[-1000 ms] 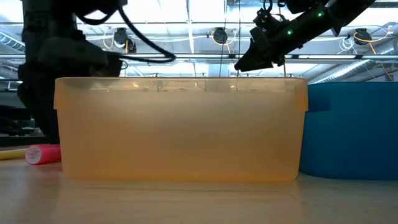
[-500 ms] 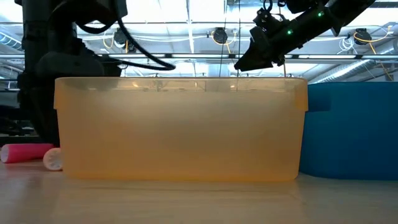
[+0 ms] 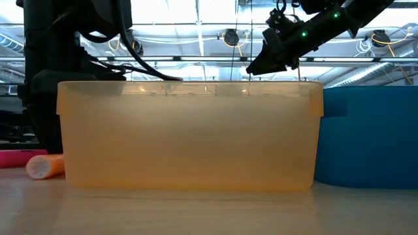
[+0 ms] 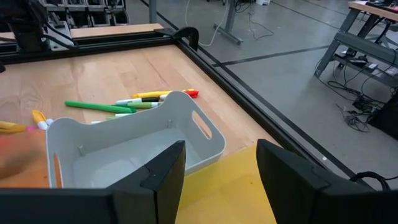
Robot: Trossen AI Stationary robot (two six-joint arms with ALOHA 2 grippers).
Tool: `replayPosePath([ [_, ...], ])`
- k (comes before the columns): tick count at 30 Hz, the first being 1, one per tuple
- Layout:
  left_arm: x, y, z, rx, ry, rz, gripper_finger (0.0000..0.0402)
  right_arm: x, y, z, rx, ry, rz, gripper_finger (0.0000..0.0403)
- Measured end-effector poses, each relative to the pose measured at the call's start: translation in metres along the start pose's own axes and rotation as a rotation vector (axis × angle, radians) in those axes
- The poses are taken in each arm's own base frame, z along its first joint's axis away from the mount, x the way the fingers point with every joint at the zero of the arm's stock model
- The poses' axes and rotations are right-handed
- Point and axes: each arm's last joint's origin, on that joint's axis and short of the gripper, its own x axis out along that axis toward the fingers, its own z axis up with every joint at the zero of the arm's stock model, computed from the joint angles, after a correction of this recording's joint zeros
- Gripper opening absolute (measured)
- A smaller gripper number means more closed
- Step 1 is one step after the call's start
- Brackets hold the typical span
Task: Pick & Place Markers
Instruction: Put the pink highlighter pen into the yellow bin
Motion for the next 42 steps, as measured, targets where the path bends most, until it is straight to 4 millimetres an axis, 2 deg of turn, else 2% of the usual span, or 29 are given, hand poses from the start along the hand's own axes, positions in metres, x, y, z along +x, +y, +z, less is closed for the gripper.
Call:
replayPosePath([
  [7,0.001,0.000,0.000,0.011,0.003,0.001,0.0214,0.000,0.000,0.000,0.000,0.000,0.000,0.0187],
  [10,0.001,0.000,0.000,0.013,0.005,-0.004,0.0175,0.000,0.000,0.000,0.000,0.000,0.000,0.0187],
  [15,0.001,0.000,0.002,0.042,0.009,-0.009,0.0069,0.000,0.000,0.000,0.000,0.000,0.000,0.0187],
  [16,0.001,0.000,0.003,0.061,0.013,-0.010,0.0058,0.000,0.000,0.000,0.000,0.000,0.000,0.0187],
  [21,-0.014,0.009,0.006,0.122,-0.003,0.007,0.0058,0.000,0.000,0.000,0.000,0.000,0.000,0.0187],
  [27,-0.066,0.018,0.012,0.192,-0.256,0.005,0.0058,0.000,0.000,0.000,0.001,-0.003,0.000,0.0187],
  [32,-0.104,0.027,0.020,0.365,-0.616,0.071,0.0058,0.000,0.000,0.001,0.003,-0.006,0.000,0.0187],
  [35,-0.117,0.031,0.027,0.490,-0.784,0.129,0.0058,0.000,0.000,0.001,0.003,-0.006,0.000,0.0187],
  [38,-0.127,0.034,0.046,0.531,-0.934,0.071,0.0058,0.000,0.000,0.001,0.003,-0.007,0.000,0.0187],
  [42,-0.119,0.049,0.073,0.675,-1.057,-0.116,0.0058,0.000,0.000,0.001,0.003,-0.007,0.000,0.0187],
])
